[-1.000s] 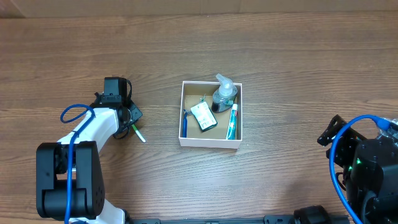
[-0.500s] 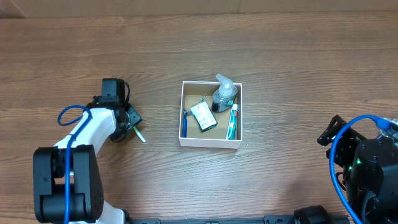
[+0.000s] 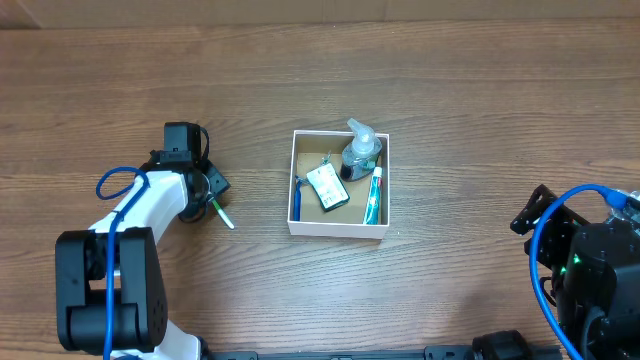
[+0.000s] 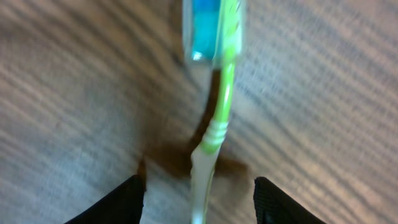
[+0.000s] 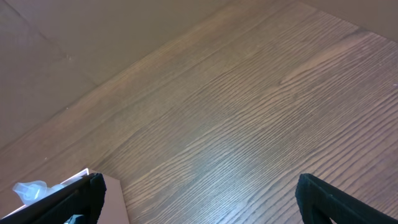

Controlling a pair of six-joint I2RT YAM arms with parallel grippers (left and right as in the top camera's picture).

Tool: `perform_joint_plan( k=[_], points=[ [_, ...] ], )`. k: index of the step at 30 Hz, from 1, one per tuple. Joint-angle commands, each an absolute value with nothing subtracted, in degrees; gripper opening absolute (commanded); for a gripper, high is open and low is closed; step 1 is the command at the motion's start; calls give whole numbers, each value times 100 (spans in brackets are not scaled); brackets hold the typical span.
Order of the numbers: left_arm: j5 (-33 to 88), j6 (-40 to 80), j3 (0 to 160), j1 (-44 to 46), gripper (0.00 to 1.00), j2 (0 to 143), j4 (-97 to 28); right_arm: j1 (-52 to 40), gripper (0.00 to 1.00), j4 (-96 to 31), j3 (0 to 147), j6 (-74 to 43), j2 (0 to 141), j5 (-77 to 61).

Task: Pack container
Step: 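Lower the left gripper onto the green toothbrush and grasp it, then lift the toothbrush with the left gripper and drop it into the box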

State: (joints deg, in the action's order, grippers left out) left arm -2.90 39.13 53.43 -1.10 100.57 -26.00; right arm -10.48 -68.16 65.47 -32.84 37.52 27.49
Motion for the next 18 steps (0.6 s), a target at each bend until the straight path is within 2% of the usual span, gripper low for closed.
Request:
perform_joint_plan(
  k=[1, 2, 3, 5, 9, 18],
  points=[
    [-148, 4029, 5148, -99, 42, 10652, -2545, -1026, 100, -6788, 6632, -3304, 3745, 2842],
    [-148, 4025, 5151, -104, 35, 10634, -2545, -1026, 100, -6788, 6632, -3304, 3745, 2842],
    [-148, 4025, 5151, -110, 23, 10626, -2545, -1026, 100, -6788, 6632, -3304, 3745, 2842],
    [-148, 4023, 5151, -128, 14, 10621, -2571, -1026, 100, -6788, 6632, -3304, 3745, 2842],
    [-145, 3957, 5151, -145, 9, 10621, -2648, -1026, 100, -6788, 6632, -3301, 3745, 2842],
    [-191, 3417, 5524, -152, 8, 10328, -3013, -1026, 100, -6788, 6632, -3304, 3745, 2842]
  ],
)
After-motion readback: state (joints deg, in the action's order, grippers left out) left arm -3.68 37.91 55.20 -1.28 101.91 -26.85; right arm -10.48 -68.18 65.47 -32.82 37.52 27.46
